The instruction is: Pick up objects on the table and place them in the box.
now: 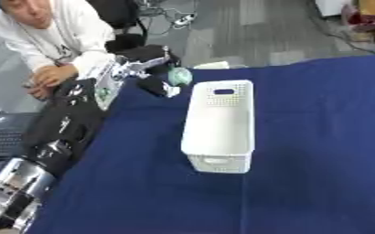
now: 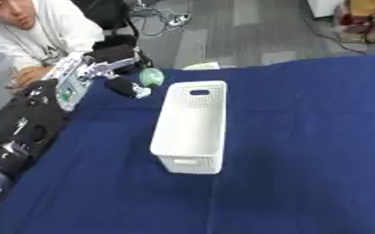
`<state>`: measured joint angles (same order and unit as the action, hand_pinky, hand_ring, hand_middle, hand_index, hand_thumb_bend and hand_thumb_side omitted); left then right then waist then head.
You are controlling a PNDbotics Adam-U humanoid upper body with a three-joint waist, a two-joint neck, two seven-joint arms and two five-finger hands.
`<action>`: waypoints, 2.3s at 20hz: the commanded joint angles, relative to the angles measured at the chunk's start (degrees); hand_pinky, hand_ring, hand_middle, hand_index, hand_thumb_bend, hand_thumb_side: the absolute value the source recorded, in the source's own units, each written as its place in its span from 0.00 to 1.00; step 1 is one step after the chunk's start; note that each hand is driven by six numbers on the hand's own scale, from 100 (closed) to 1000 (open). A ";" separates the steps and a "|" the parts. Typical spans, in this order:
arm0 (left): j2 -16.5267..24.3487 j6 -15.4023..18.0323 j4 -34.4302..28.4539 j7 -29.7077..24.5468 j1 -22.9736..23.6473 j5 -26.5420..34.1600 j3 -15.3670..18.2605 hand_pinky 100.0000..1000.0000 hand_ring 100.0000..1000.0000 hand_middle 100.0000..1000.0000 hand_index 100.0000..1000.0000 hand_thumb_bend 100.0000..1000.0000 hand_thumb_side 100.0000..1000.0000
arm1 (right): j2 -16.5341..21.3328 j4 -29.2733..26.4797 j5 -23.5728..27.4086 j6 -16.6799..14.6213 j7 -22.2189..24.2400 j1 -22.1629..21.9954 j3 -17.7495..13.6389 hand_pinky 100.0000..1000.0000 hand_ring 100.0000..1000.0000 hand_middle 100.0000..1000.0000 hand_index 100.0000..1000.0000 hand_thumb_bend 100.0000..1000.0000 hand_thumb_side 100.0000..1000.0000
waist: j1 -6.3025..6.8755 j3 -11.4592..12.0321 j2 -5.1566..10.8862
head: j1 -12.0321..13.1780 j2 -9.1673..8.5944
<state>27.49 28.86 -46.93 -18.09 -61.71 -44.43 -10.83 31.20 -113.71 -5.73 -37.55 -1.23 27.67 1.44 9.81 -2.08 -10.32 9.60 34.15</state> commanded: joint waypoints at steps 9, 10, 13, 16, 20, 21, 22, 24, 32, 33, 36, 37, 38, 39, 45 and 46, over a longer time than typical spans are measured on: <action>-0.36 6.18 0.00 -6.02 -2.99 4.66 -3.54 0.00 0.00 0.06 0.31 0.00 0.52 | 0.99 -0.88 0.31 -0.04 0.13 1.28 -0.14 0.00 0.09 0.21 0.43 0.00 0.96 | -0.13 -0.39 1.47 | -0.57 -0.89; -0.45 6.61 0.17 -6.61 -2.99 4.91 -3.73 0.00 0.00 0.06 0.32 0.00 0.54 | 0.98 -0.88 0.33 -0.05 0.13 1.30 -0.15 0.00 0.09 0.21 0.43 0.00 0.96 | -0.13 -0.41 1.47 | -0.58 -0.91; -0.71 8.33 0.40 -8.85 -3.00 5.88 -4.56 0.00 0.00 0.08 0.33 0.00 0.58 | 0.99 -0.88 0.35 -0.04 0.17 1.33 -0.15 0.00 0.09 0.21 0.43 0.00 0.96 | -0.12 -0.46 1.45 | -0.56 -0.95; -0.80 10.15 0.43 -11.03 -2.98 7.20 -4.98 0.00 0.00 0.10 0.35 0.00 0.61 | 0.99 -0.88 0.37 -0.04 0.16 1.33 -0.17 0.00 0.09 0.21 0.43 0.00 0.96 | -0.13 -0.46 1.45 | -0.55 -0.83; -0.95 12.15 1.27 -14.27 -2.89 9.69 -5.43 0.00 0.00 0.10 0.35 0.00 0.62 | 1.03 -0.88 0.37 -0.05 0.17 1.30 -0.19 0.00 0.09 0.21 0.43 0.00 0.96 | -0.14 -0.40 1.48 | -0.59 -0.73; -0.98 12.62 1.56 -15.49 -2.84 10.44 -5.69 0.00 0.00 0.09 0.35 0.00 0.62 | 1.05 -0.88 0.37 -0.05 0.17 1.30 -0.19 0.00 0.09 0.21 0.43 0.00 0.96 | -0.14 -0.39 1.48 | -0.60 -0.70; -0.99 12.99 1.84 -16.87 -2.80 11.22 -5.95 0.00 0.00 0.09 0.36 0.00 0.63 | 1.06 -0.88 0.36 -0.05 0.16 1.29 -0.19 0.00 0.09 0.21 0.43 0.00 0.96 | -0.14 -0.38 1.49 | -0.63 -0.68; -1.13 13.63 2.38 -20.37 -2.71 13.05 -6.65 0.00 0.00 0.10 0.36 0.00 0.64 | 1.09 -0.88 0.34 -0.05 0.16 1.28 -0.19 0.00 0.09 0.21 0.43 0.00 0.96 | -0.13 -0.37 1.49 | -0.66 -0.66; -0.76 12.71 0.30 -33.37 -2.44 15.43 -9.31 0.94 0.92 0.99 1.00 0.83 0.76 | 1.16 -0.88 0.25 -0.02 0.14 1.29 -0.16 0.00 0.09 0.21 0.43 0.00 0.96 | -0.10 -0.36 1.49 | -0.62 -0.45; -0.72 12.82 0.00 -33.64 -2.34 15.01 -9.43 0.97 0.95 1.00 1.00 0.89 0.78 | 1.16 -0.88 0.25 -0.03 0.13 1.30 -0.16 0.00 0.09 0.21 0.43 0.00 0.96 | -0.10 -0.36 1.49 | -0.62 -0.43; -0.54 13.29 -0.61 -33.85 -2.17 14.33 -9.25 1.00 0.99 1.00 1.00 0.99 0.82 | 1.18 -0.88 0.24 -0.02 0.12 1.30 -0.16 0.00 0.09 0.21 0.43 0.00 0.96 | -0.08 -0.34 1.51 | -0.65 -0.39; -0.44 13.37 -0.77 -33.86 -2.10 14.19 -9.10 1.00 1.00 1.00 1.00 1.00 0.83 | 1.18 -0.88 0.23 -0.02 0.12 1.29 -0.16 0.00 0.09 0.21 0.43 0.00 0.96 | -0.07 -0.33 1.52 | -0.66 -0.36; -0.28 13.35 -0.98 -33.87 -1.98 14.06 -8.87 1.00 1.00 1.00 1.00 1.00 0.83 | 1.19 -0.88 0.22 -0.01 0.10 1.28 -0.17 0.00 0.09 0.21 0.43 0.00 0.96 | -0.07 -0.32 1.53 | -0.65 -0.32; -0.04 13.18 -1.34 -33.73 -1.79 13.96 -8.44 1.00 1.00 1.00 1.00 1.00 0.83 | 1.19 -0.88 0.22 -0.01 0.07 1.27 -0.19 0.00 0.09 0.21 0.43 0.00 0.96 | -0.07 -0.29 1.53 | -0.68 -0.28; 2.70 8.81 -7.23 -28.77 3.49 13.60 -4.42 0.99 0.95 1.00 1.00 0.82 0.78 | 1.27 -0.88 0.05 -0.03 -0.24 1.18 -0.45 0.00 0.09 0.21 0.43 0.00 0.96 | -0.11 0.11 1.39 | -1.13 -0.38; 3.29 7.57 -9.04 -27.14 5.33 14.07 -3.43 0.96 0.92 1.00 1.00 0.78 0.77 | 1.29 -0.88 -0.01 -0.05 -0.32 1.15 -0.52 0.00 0.09 0.21 0.43 0.00 0.96 | -0.13 0.22 1.34 | -1.30 -0.45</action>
<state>27.94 26.93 -53.67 -36.09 -55.65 -30.50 -15.88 31.23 -113.71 -5.69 -37.55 -1.33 27.72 1.40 10.14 -1.98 -10.11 9.01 33.81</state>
